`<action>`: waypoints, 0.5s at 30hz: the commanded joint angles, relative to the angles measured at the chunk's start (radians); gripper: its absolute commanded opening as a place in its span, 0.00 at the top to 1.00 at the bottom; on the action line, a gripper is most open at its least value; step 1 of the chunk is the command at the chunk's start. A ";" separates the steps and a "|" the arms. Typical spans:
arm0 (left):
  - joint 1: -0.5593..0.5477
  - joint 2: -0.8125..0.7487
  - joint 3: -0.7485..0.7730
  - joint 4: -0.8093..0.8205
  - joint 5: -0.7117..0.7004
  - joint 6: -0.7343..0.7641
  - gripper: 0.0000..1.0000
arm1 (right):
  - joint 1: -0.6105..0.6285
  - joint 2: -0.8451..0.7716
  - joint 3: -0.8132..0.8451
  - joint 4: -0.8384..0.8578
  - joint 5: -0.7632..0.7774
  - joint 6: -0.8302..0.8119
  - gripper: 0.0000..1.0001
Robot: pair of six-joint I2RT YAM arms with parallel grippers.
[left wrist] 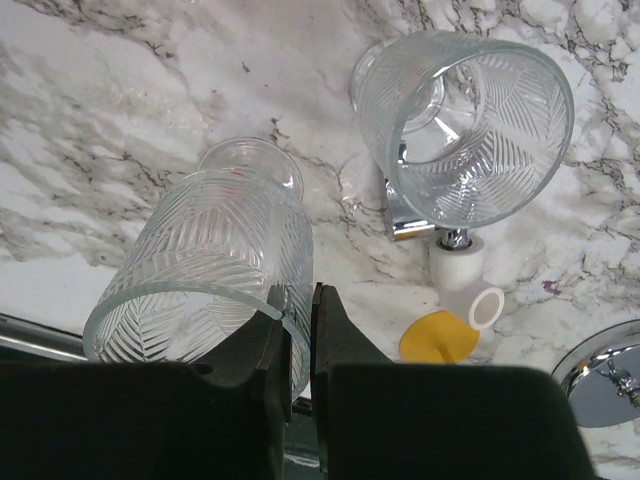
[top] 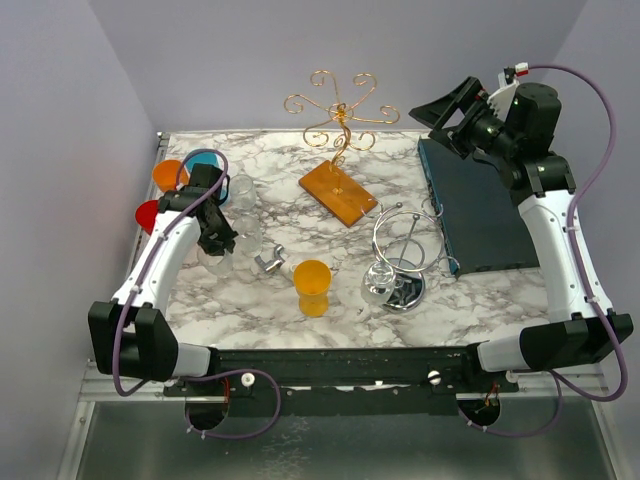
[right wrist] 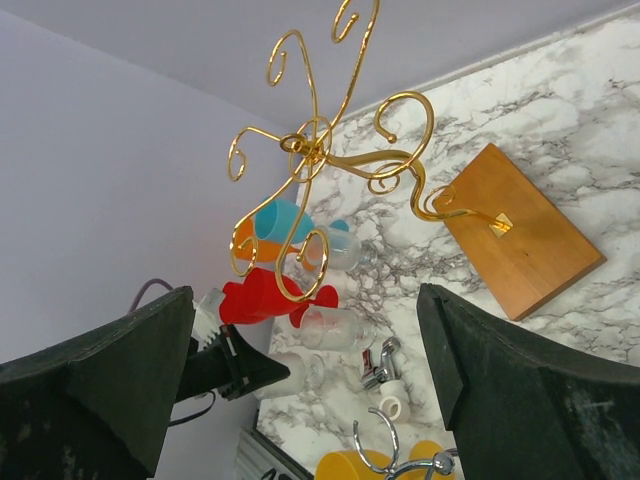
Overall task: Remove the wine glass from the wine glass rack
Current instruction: Place the wine glass at the center of the board.
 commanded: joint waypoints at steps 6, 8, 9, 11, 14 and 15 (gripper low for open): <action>0.003 0.044 -0.065 0.147 0.012 -0.004 1.00 | -0.001 -0.024 -0.033 0.032 -0.024 -0.014 0.00; 0.004 0.049 -0.072 0.155 -0.001 -0.009 1.00 | -0.002 -0.024 -0.035 0.033 -0.028 -0.011 0.00; 0.005 0.049 -0.076 0.157 -0.006 -0.011 1.00 | -0.001 -0.023 -0.035 0.032 -0.029 -0.011 0.00; 0.004 0.051 -0.087 0.163 -0.010 -0.016 1.00 | -0.001 -0.026 -0.036 0.031 -0.030 -0.013 0.00; 0.004 0.053 -0.103 0.173 -0.015 -0.017 1.00 | -0.001 -0.029 -0.044 0.034 -0.028 -0.013 0.00; 0.004 0.054 -0.106 0.173 -0.016 -0.017 1.00 | -0.001 -0.029 -0.046 0.036 -0.029 -0.013 0.00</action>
